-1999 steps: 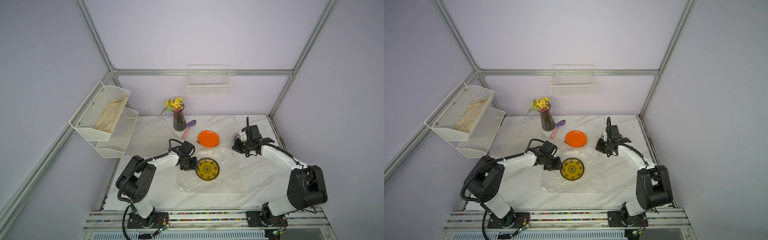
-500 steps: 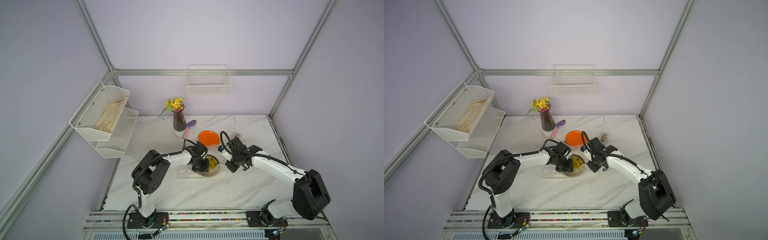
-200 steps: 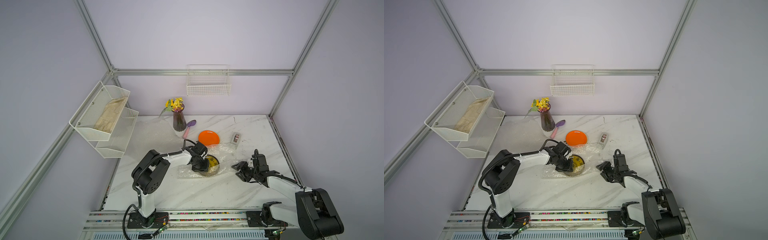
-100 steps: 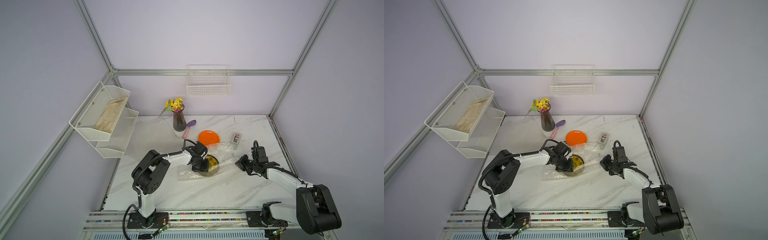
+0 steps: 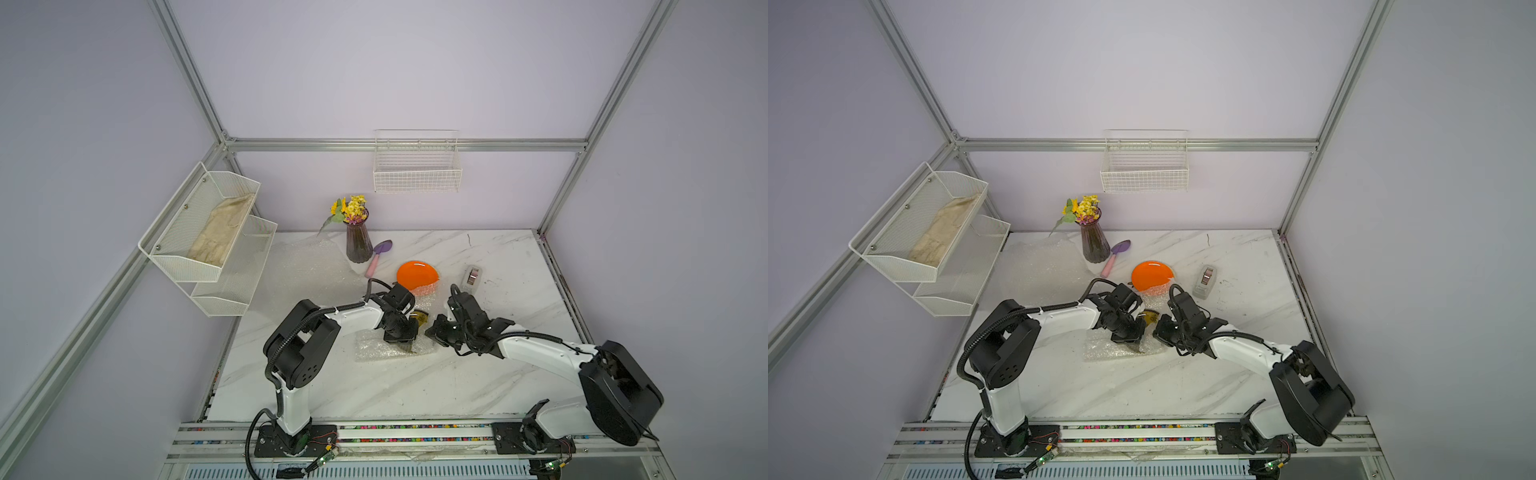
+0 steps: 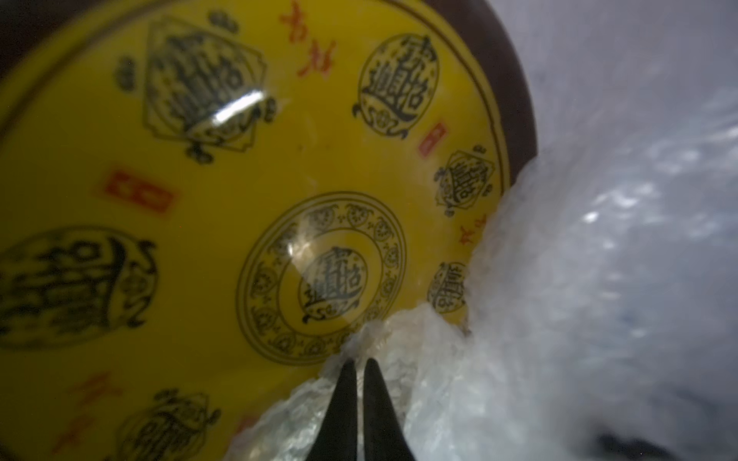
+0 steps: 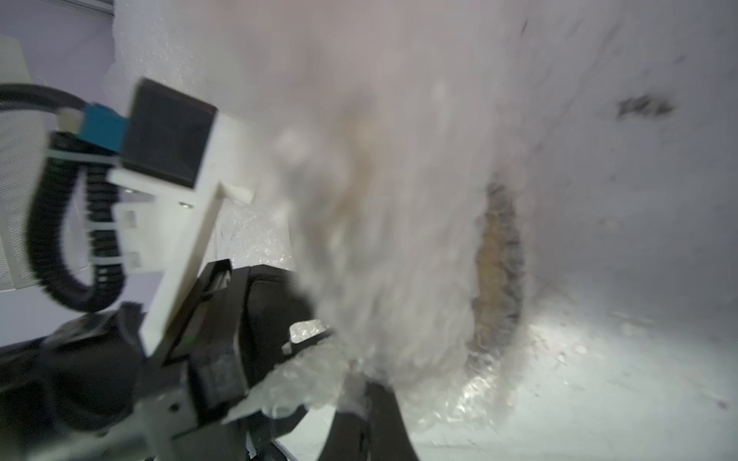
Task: Wrap dinner plates in bubble wrap
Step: Wrap the plate in the bubble wrap.
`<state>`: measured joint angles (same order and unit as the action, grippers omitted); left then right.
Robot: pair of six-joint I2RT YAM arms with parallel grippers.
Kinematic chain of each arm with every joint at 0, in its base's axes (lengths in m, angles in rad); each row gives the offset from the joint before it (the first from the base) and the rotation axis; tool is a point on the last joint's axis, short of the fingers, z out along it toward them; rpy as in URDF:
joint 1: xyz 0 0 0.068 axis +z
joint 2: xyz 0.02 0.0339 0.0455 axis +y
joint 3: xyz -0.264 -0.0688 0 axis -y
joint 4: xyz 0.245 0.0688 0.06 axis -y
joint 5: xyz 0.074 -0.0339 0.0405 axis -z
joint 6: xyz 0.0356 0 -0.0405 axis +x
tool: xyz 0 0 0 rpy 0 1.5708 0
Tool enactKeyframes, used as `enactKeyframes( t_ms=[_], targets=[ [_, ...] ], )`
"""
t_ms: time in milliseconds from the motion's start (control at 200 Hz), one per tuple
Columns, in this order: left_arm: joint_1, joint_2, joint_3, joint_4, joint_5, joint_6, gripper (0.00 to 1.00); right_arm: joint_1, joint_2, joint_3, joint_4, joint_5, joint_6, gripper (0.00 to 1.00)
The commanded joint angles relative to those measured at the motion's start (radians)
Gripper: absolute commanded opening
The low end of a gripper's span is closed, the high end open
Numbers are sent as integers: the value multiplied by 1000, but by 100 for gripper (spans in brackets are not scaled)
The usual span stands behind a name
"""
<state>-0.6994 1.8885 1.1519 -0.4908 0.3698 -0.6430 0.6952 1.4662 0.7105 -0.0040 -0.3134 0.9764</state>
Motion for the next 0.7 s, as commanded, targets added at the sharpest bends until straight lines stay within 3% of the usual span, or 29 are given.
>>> enactKeyframes(
  t_ms=[0, 190, 365, 465, 695],
  targets=[
    [9, 72, -61, -123, -114, -4, 9, 34, 90, -9, 134, -12, 99, 0],
    [11, -12, -49, -122, -134, -17, 9, 39, 174, -16, 132, 21, 91, 0],
    [27, -126, 30, -271, -259, 5, 10, 40, 182, -22, 80, 51, 84, 0],
    [45, -102, 24, -321, -298, 17, 9, 40, 182, -18, 72, 55, 75, 0],
    [49, -11, -1, -245, -217, 42, 8, 42, 188, 24, 195, -19, 89, 0]
  ],
)
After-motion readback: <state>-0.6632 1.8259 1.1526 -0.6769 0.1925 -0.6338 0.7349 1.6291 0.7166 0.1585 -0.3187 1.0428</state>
